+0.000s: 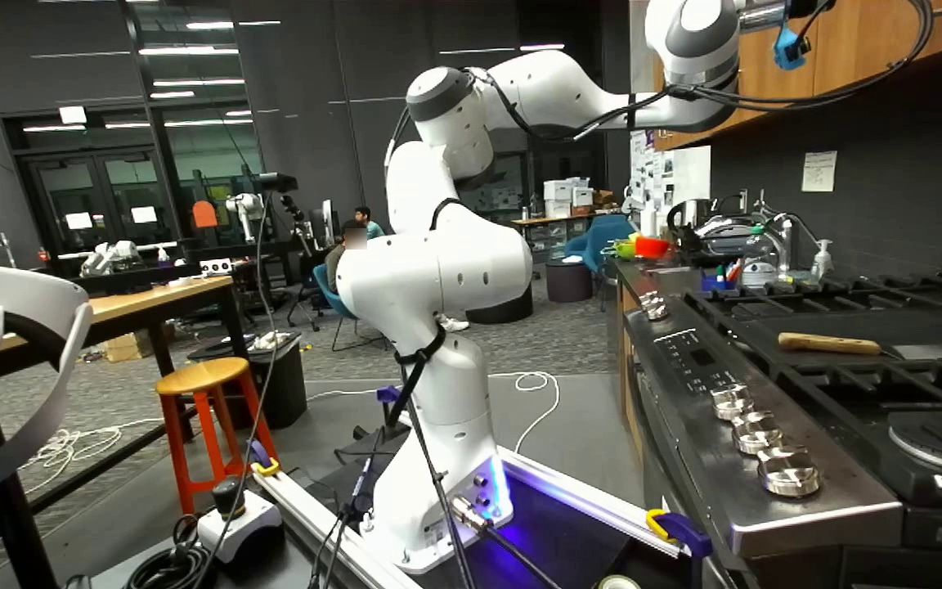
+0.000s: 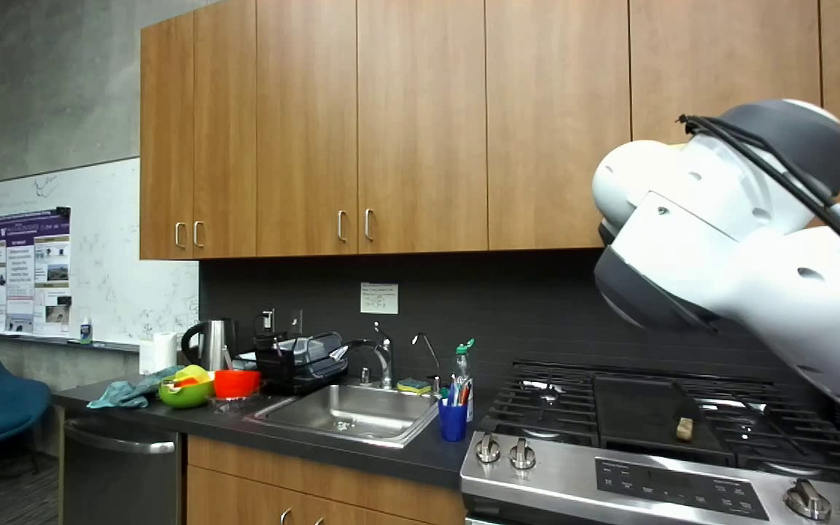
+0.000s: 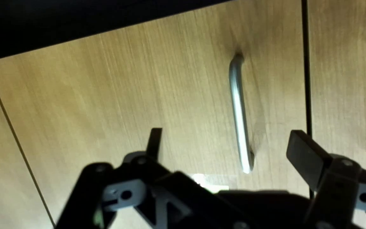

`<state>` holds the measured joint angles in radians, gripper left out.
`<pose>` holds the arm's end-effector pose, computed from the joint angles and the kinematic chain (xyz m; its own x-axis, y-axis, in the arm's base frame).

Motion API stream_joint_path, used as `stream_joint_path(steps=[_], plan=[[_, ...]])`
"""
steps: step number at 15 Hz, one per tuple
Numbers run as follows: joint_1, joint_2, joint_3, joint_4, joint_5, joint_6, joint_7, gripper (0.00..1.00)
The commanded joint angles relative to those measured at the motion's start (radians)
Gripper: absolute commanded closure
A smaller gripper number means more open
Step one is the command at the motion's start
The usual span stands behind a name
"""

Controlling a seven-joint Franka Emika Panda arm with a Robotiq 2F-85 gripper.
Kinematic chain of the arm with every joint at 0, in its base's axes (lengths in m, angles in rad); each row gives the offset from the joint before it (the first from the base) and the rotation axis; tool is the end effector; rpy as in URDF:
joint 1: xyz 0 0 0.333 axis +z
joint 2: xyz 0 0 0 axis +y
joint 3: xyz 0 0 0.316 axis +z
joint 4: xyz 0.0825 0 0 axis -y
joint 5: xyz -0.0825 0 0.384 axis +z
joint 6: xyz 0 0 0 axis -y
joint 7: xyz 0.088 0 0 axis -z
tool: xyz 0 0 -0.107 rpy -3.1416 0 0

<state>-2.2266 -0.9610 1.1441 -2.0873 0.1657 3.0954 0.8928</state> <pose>0.4411 -0.3042 0.6676 -0.2033 -0.0712 0.9765 -0.9525 -0.2165 -0.2141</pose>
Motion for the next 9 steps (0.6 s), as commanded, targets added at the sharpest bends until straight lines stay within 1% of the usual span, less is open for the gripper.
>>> stream_joint_path(steps=[1,5,9], plan=[[-0.072,0.050,0.036,0.075,0.000,0.005,-0.033,0.00],[-0.119,0.060,0.066,0.117,-0.001,0.014,-0.046,0.00],[-0.144,0.055,0.086,0.143,0.000,0.025,-0.065,0.00]])
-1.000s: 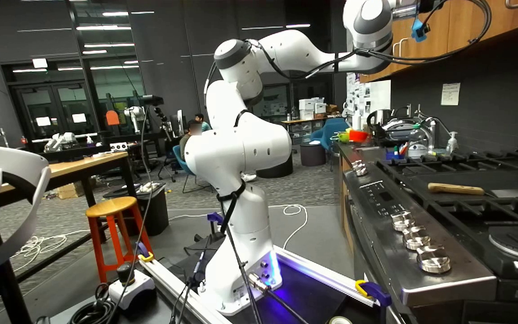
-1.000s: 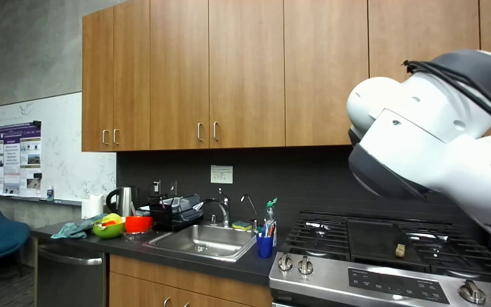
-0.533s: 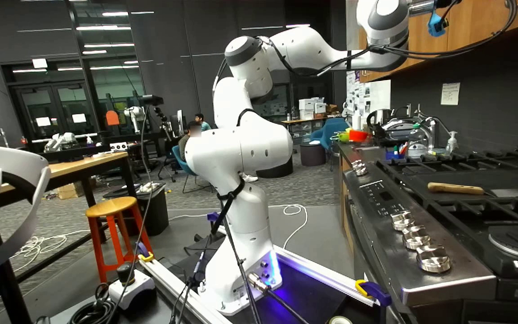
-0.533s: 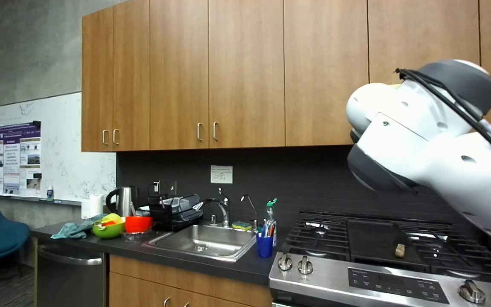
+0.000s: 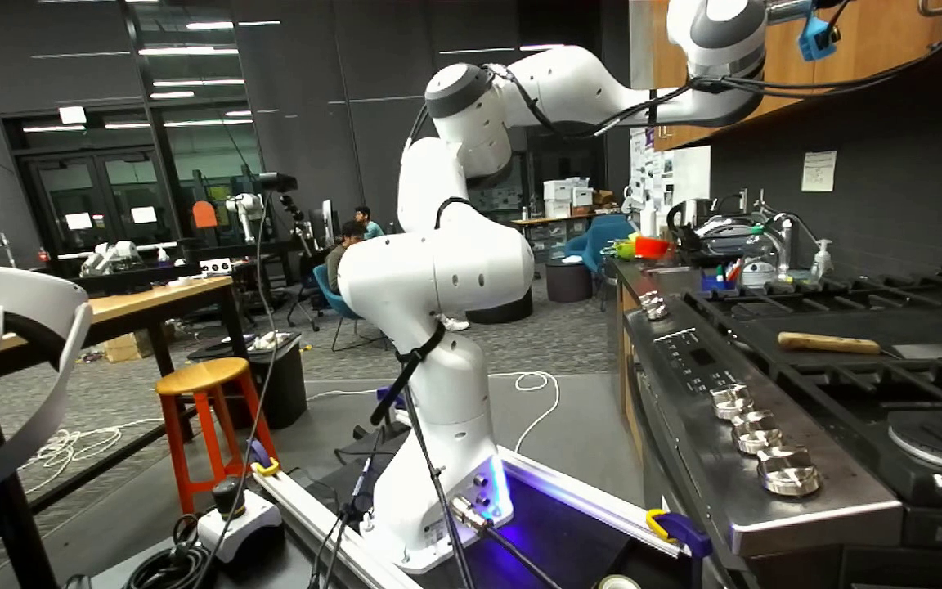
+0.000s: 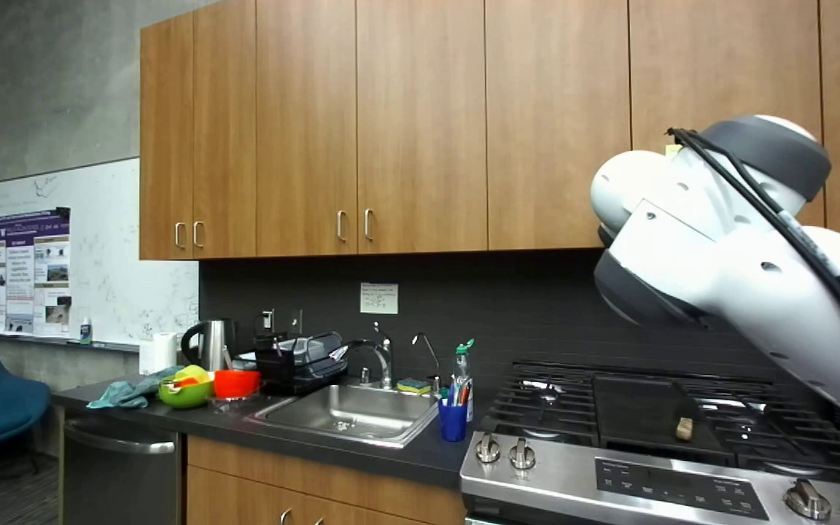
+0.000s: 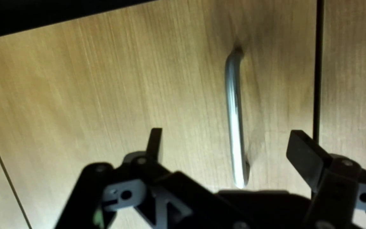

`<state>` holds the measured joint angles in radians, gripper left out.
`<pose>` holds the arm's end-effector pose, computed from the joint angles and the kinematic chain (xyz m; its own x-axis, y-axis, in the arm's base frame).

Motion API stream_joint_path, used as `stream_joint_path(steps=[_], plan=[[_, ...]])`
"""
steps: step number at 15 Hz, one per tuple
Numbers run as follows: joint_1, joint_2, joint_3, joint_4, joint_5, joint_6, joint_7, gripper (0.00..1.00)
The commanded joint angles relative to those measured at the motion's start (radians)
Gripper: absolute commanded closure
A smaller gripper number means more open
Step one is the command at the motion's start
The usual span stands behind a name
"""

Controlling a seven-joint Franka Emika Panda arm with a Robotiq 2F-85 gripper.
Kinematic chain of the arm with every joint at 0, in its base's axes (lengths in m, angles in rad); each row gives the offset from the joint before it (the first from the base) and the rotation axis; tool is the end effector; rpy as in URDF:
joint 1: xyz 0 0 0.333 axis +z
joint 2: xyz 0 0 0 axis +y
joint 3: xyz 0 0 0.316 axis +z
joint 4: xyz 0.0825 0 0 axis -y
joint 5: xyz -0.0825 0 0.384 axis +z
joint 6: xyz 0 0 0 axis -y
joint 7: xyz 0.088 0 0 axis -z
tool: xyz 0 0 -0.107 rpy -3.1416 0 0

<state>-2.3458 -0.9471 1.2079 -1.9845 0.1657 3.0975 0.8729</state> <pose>0.4579 -0.3294 0.6732 -0.1705 -0.0438 0.9844 -0.9598 -0.2187 -0.1760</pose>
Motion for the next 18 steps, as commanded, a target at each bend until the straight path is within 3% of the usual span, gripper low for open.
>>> stream_joint_path(steps=[1,18], plan=[[-0.034,0.040,0.028,0.047,0.000,0.029,-0.049,0.00],[-0.147,0.030,0.088,0.100,0.016,0.054,-0.104,0.00]])
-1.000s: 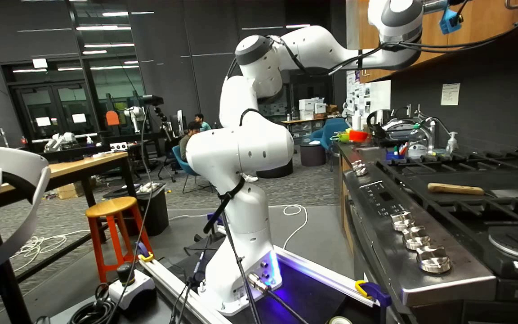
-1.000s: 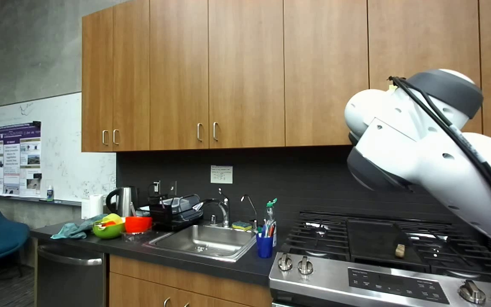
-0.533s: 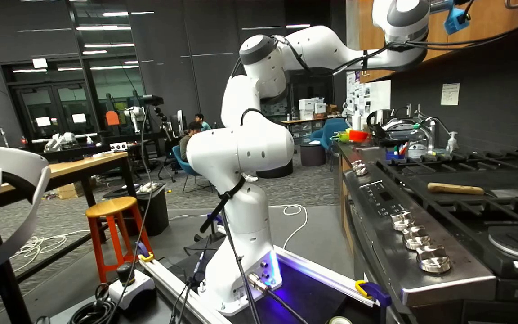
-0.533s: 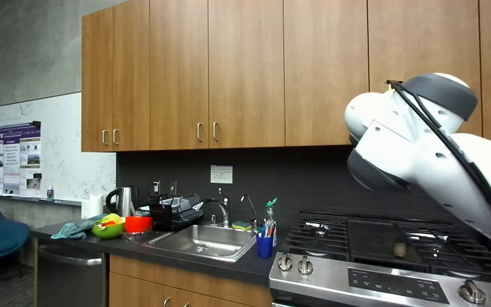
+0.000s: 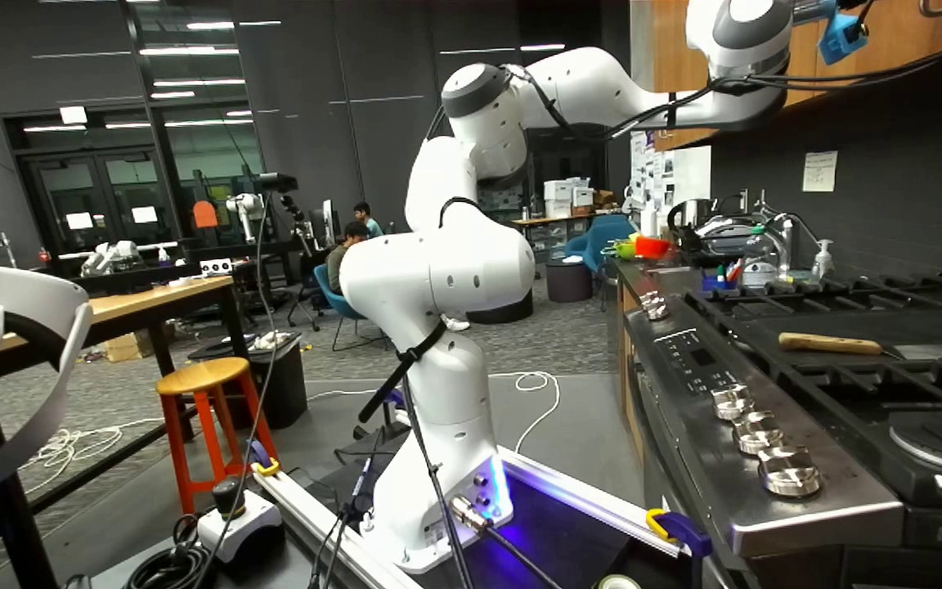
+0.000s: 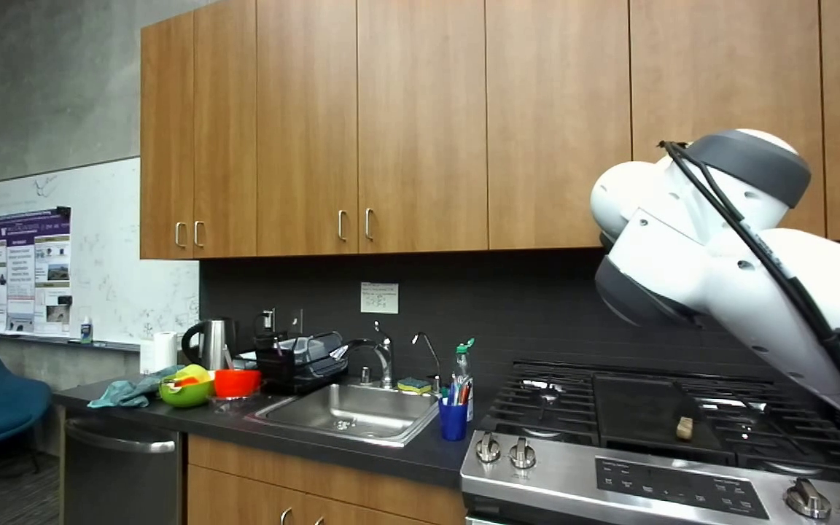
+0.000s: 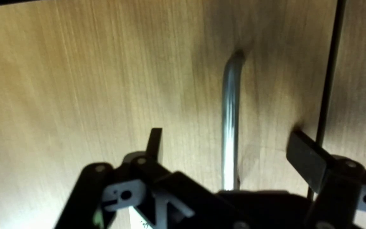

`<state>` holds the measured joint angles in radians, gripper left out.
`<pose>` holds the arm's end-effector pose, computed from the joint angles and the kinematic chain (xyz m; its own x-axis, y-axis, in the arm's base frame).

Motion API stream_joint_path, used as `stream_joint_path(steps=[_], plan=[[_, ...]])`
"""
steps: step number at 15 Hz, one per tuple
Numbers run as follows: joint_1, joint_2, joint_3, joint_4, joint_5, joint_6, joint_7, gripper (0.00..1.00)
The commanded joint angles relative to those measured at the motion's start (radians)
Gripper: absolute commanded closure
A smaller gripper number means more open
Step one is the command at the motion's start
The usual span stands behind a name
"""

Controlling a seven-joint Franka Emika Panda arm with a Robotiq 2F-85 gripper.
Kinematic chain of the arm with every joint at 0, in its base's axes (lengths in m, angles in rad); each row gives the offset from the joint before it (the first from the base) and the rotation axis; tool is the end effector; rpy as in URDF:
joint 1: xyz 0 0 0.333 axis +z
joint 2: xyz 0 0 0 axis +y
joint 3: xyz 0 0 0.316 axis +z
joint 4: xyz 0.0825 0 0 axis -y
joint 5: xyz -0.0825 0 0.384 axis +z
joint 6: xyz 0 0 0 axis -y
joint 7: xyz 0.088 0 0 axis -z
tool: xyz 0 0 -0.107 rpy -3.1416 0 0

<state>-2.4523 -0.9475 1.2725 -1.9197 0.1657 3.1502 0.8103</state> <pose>0.4701 -0.3519 0.6679 -0.0918 0.0094 0.9957 -0.9669 -0.2400 -0.0869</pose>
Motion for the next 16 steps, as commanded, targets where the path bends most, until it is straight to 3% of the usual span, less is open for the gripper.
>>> stream_joint_path(steps=[1,2,5,12,14,16], plan=[[-0.038,0.030,0.024,0.032,0.017,0.005,-0.042,0.10],[-0.035,0.031,0.024,0.031,0.017,0.006,-0.044,0.27],[-0.024,0.032,0.025,0.025,0.018,0.014,-0.050,0.43],[-0.015,0.034,0.023,0.007,0.021,0.023,-0.063,0.95],[-0.021,0.032,0.023,0.003,0.022,0.023,-0.064,1.00],[-0.009,0.046,0.020,0.001,0.021,0.021,-0.089,0.97]])
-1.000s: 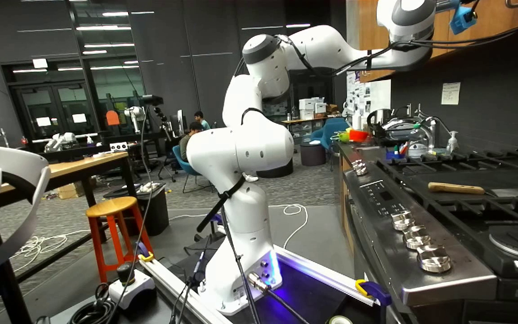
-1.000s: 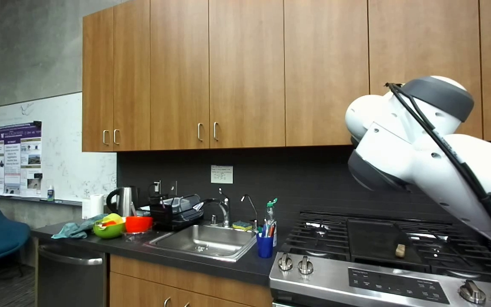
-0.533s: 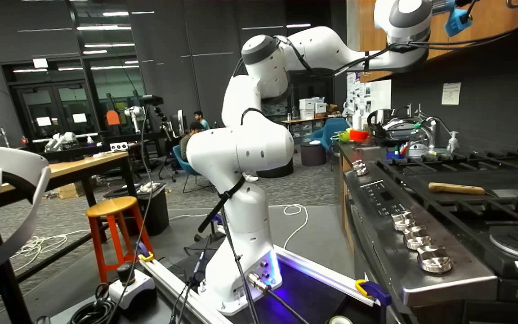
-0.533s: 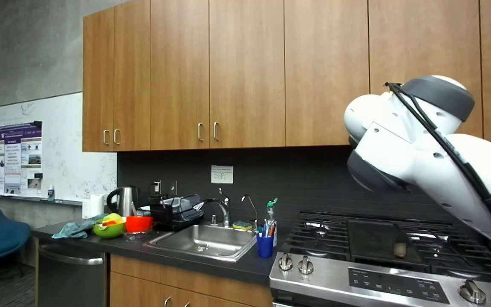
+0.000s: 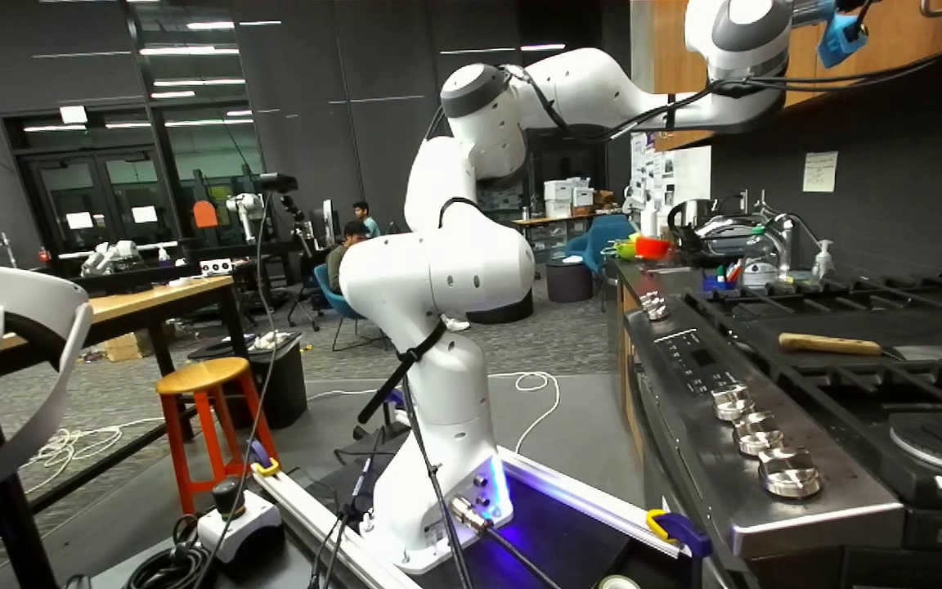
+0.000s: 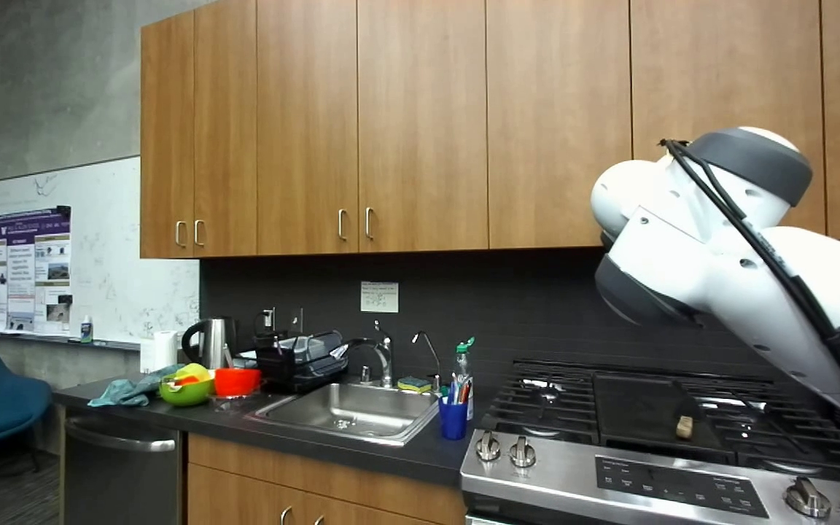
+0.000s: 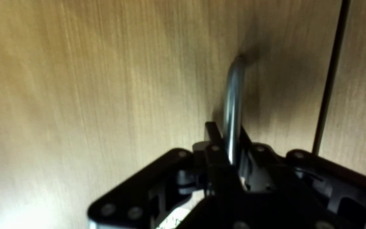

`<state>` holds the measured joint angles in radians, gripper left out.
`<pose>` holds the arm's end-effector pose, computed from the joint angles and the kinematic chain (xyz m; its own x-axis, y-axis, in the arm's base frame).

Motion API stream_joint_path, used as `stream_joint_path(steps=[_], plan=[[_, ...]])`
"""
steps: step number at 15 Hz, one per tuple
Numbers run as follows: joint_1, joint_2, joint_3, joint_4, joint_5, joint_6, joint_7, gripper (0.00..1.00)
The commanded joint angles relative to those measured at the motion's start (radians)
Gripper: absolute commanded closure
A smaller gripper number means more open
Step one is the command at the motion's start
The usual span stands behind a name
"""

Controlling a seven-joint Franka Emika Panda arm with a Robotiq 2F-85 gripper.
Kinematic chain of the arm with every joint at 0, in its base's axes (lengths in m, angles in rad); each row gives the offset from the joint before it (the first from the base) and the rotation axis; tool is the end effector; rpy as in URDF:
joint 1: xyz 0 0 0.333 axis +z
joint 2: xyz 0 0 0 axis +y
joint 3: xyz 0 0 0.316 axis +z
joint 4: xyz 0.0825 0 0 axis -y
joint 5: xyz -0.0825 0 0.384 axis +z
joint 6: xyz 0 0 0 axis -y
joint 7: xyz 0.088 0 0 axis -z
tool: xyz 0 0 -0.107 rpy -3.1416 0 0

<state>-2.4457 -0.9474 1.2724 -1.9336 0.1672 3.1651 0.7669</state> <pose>0.4684 -0.3509 0.6649 -0.0520 0.0215 0.9984 -0.9685 -0.2449 -0.0452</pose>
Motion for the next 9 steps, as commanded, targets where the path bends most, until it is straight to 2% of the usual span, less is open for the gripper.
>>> stream_joint_path(steps=[1,3,9], plan=[[-0.008,0.054,0.021,0.011,0.020,0.014,-0.053,0.97],[0.029,0.084,0.009,-0.011,0.011,0.030,-0.082,0.97],[0.220,0.246,-0.073,-0.155,-0.001,0.154,-0.237,0.97]])
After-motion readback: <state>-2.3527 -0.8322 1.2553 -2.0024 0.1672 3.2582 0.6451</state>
